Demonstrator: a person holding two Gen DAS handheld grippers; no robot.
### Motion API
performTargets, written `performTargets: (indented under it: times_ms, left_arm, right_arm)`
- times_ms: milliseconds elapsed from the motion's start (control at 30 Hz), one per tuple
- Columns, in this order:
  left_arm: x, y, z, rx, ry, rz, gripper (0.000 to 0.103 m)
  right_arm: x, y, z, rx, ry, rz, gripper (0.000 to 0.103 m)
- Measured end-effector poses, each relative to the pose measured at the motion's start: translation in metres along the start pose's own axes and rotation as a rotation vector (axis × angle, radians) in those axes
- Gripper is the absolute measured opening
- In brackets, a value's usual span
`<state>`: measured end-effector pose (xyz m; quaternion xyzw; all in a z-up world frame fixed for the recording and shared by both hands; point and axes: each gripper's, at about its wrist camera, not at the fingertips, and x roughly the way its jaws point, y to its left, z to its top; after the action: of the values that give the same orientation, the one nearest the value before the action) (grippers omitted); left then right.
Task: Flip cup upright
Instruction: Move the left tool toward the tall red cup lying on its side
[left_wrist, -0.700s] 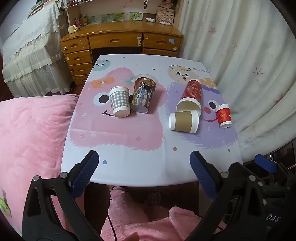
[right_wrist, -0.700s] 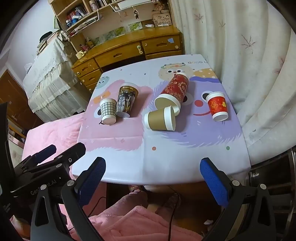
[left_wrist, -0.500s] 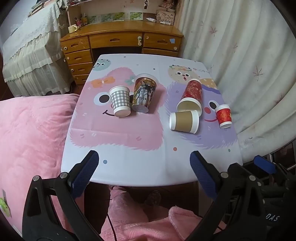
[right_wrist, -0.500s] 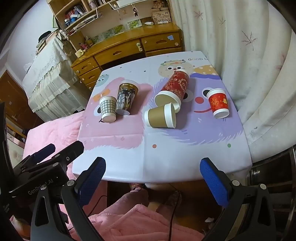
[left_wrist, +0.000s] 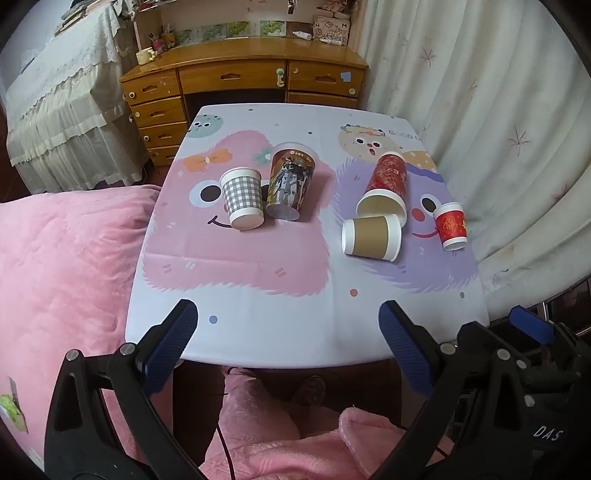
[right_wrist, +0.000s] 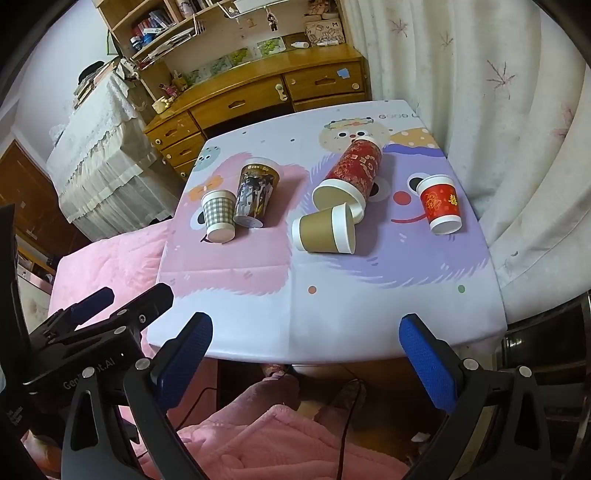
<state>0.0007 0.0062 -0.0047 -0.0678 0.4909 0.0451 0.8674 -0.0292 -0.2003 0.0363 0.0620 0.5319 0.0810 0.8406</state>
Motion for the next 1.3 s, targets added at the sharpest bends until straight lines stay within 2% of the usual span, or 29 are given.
performTargets:
  times_ms: [500,733,1133,1300]
  left_arm:
    - [0.000,0.000,-0.012,0.005,-0.002,0.020,0.097]
    - [-0.008,-0.009,-0.017,0.036,-0.006,0.027,0.097]
    - [0.001,-0.003,0.006,0.062,-0.002,-0.007,0.096]
    - [0.010,0.005,0.020,0.076,0.023,-0.025,0.096]
  right_arm:
    - [0.002,0.003,-0.008,-0.003,0.007,0.010,0.103]
    - [-0.003,-0.012,-0.008,0.041,0.005,0.021,0.103]
    - [0.000,-0.008,-0.003,0.080,0.013,-0.008,0.103]
    - [0.000,-0.001,0.001,0.104,-0.005,-0.028,0.103]
